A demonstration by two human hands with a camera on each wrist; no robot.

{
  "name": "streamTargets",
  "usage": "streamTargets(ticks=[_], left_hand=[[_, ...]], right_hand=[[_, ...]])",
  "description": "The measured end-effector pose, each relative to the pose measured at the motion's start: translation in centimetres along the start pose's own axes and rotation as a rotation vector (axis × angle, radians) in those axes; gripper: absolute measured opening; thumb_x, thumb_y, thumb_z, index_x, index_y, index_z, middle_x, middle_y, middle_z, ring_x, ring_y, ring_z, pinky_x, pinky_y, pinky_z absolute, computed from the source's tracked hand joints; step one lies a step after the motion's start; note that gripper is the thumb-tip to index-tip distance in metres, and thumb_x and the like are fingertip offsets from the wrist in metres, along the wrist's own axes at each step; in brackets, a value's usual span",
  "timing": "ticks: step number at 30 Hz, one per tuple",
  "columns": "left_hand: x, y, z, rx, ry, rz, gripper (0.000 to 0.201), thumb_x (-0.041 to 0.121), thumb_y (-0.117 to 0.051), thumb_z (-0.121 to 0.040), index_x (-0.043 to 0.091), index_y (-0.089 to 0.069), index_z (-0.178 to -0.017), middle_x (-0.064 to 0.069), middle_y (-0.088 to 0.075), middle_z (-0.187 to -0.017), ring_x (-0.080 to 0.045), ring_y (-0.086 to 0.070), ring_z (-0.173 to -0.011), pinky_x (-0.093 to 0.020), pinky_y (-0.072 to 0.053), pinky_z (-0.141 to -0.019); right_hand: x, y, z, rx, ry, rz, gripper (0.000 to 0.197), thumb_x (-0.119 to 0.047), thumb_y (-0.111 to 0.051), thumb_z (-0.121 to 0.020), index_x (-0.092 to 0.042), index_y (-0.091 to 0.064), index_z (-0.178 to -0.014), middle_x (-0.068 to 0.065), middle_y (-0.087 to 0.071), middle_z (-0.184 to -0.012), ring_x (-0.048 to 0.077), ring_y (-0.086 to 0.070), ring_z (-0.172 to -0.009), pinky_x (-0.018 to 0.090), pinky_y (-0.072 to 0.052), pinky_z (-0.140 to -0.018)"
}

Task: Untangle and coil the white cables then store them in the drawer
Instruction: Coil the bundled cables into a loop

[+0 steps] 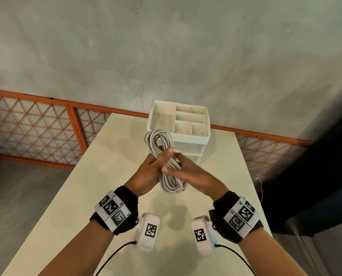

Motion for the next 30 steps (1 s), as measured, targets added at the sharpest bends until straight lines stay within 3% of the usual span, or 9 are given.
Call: streamTargets(ticks=[5, 10, 14, 17, 19, 21, 23, 27, 30], left_hand=[[-0.6, -0.5, -0.4, -0.012, 0.048, 0.021, 0.026, 0.03, -0.057, -0.089, 0.004, -0.06, -0.085, -0.01, -0.06, -0.078, -0.017, -0.062, -0.076, -0.028, -0.051, -0.074], [-0.8, 0.2, -0.4, -0.092, 0.081, -0.104, 0.028, 0.009, -0.071, -0.078, 0.001, -0.065, -0.105, -0.01, -0.071, -0.1, -0.02, -0.067, -0.098, -0.028, -0.054, -0.085], [-0.1, 0.4, -0.6, -0.055, 0.025, 0.217, 0.044, -0.006, -0.059, -0.08, 0.017, -0.059, -0.118, -0.01, -0.069, -0.113, -0.022, -0.068, -0.096, -0.03, -0.057, -0.079], [0.4, 1.1, -0.6, -0.002, -0.016, 0.251, 0.029, 0.006, -0.067, -0.077, 0.02, -0.066, -0.103, -0.004, -0.073, -0.092, -0.017, -0.069, -0.087, -0.029, -0.057, -0.073], [0.3, 0.9, -0.6, 0.021, -0.031, 0.229, 0.01, 0.022, -0.07, -0.074, 0.016, -0.066, -0.081, -0.003, -0.068, -0.076, -0.015, -0.068, -0.083, -0.032, -0.059, -0.074], [-0.3, 1.0, -0.8, 0.102, -0.005, 0.264, 0.02, 0.033, -0.065, -0.074, 0.014, -0.059, -0.072, -0.003, -0.058, -0.065, -0.014, -0.065, -0.072, -0.038, -0.06, -0.073], [-0.8, 1.8, -0.8, 0.221, 0.015, 0.266, 0.03, 0.042, -0.06, -0.077, 0.013, -0.053, -0.068, 0.0, -0.048, -0.055, -0.013, -0.055, -0.058, -0.033, -0.057, -0.063], [-2.4, 3.1, -0.6, 0.366, 0.129, 0.285, 0.042, 0.047, -0.058, -0.084, 0.017, -0.043, -0.059, 0.006, -0.035, -0.044, -0.009, -0.04, -0.041, -0.023, -0.048, -0.048], [-3.6, 3.4, -0.6, 0.388, 0.213, 0.291, 0.047, 0.051, -0.06, -0.082, 0.019, -0.04, -0.053, 0.007, -0.027, -0.044, -0.007, -0.032, -0.038, -0.02, -0.041, -0.043]], right_hand=[[1.3, -1.7, 0.0, -0.14, -0.031, -0.11, 0.044, -0.006, -0.073, -0.076, -0.019, -0.06, -0.116, 0.006, -0.068, -0.108, 0.02, -0.064, -0.109, 0.034, -0.051, -0.097], [3.6, -0.7, 0.2, -0.058, -0.113, 0.099, 0.041, -0.012, -0.07, -0.068, 0.001, -0.06, -0.106, 0.015, -0.066, -0.087, 0.021, -0.066, -0.082, 0.042, -0.055, -0.085], [4.2, -0.5, 0.8, -0.089, -0.146, 0.131, 0.018, -0.008, -0.065, -0.064, -0.002, -0.061, -0.081, 0.008, -0.061, -0.067, 0.017, -0.063, -0.062, 0.03, -0.052, -0.065], [4.7, -0.9, 0.9, -0.113, -0.162, 0.147, 0.019, -0.008, -0.065, -0.062, -0.005, -0.06, -0.08, 0.007, -0.058, -0.065, 0.015, -0.061, -0.057, 0.028, -0.051, -0.062], [4.9, -1.2, 0.8, -0.121, -0.151, 0.128, 0.02, -0.006, -0.066, -0.063, -0.001, -0.061, -0.082, 0.01, -0.061, -0.071, 0.021, -0.064, -0.064, 0.037, -0.054, -0.068], [5.0, -1.6, 0.9, -0.128, -0.127, 0.085, 0.019, -0.002, -0.068, -0.068, -0.004, -0.062, -0.086, 0.009, -0.066, -0.086, 0.027, -0.067, -0.081, 0.042, -0.056, -0.075], [5.0, -2.3, 1.0, -0.149, -0.09, 0.053, 0.019, 0.002, -0.066, -0.077, -0.008, -0.06, -0.091, 0.007, -0.068, -0.097, 0.028, -0.067, -0.084, 0.035, -0.057, -0.073], [5.0, -3.3, 1.4, -0.129, -0.05, 0.068, 0.015, -0.009, -0.071, -0.081, -0.01, -0.056, -0.084, 0.004, -0.062, -0.07, 0.018, -0.06, -0.056, 0.03, -0.053, -0.06], [5.7, -2.7, 1.3, -0.013, -0.077, 0.138, 0.033, -0.026, -0.078, -0.076, -0.016, -0.049, -0.066, -0.003, -0.052, -0.048, 0.014, -0.049, -0.041, 0.024, -0.044, -0.05]])
Point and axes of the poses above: each hand's wrist, its own z-axis away from the middle knuckle, its own y-axis out of the back of the hand, x = y × z, the point moved 10 cm from there along -z, towards the middle knuckle
